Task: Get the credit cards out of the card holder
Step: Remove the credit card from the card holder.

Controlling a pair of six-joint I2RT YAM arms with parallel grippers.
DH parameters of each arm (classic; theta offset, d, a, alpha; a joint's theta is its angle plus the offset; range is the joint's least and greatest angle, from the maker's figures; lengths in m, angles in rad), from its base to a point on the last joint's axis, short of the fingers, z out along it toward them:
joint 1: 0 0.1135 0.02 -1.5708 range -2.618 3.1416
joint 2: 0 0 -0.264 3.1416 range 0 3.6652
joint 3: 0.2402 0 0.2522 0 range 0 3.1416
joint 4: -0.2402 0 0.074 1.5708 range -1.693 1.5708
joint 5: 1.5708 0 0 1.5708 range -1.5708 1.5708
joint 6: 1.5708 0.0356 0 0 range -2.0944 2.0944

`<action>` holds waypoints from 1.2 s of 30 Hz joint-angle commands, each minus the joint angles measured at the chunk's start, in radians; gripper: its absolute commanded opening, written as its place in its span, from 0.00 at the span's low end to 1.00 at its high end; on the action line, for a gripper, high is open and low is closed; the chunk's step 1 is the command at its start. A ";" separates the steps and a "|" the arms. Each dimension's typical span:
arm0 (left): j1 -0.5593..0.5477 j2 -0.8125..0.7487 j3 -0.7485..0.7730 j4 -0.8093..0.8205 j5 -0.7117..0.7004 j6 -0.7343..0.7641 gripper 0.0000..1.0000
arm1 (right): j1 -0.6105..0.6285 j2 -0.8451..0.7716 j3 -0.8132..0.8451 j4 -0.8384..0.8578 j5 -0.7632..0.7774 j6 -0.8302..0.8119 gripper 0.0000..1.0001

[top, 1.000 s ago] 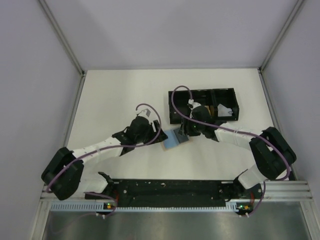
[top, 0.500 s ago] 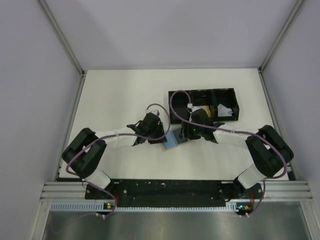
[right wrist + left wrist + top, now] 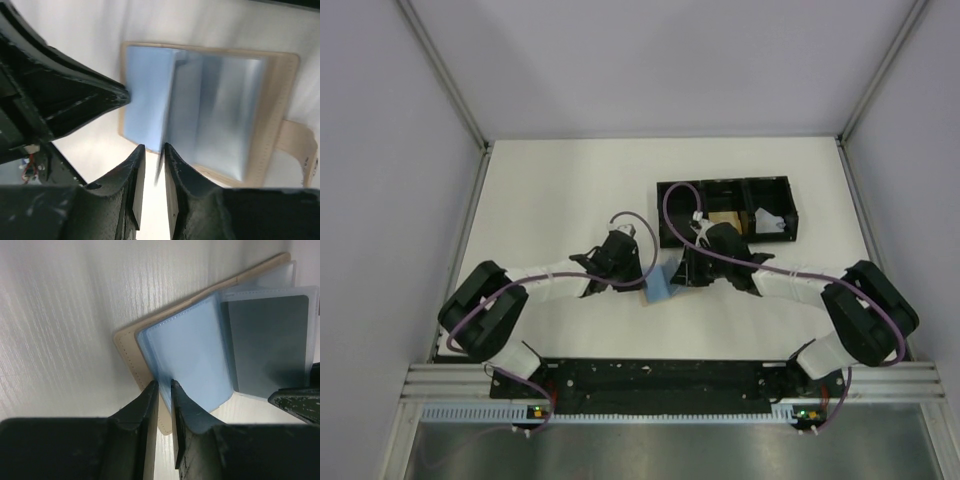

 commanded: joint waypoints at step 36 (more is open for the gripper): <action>-0.015 -0.218 -0.065 0.063 0.029 -0.083 0.27 | 0.004 0.092 0.090 0.082 -0.095 -0.043 0.34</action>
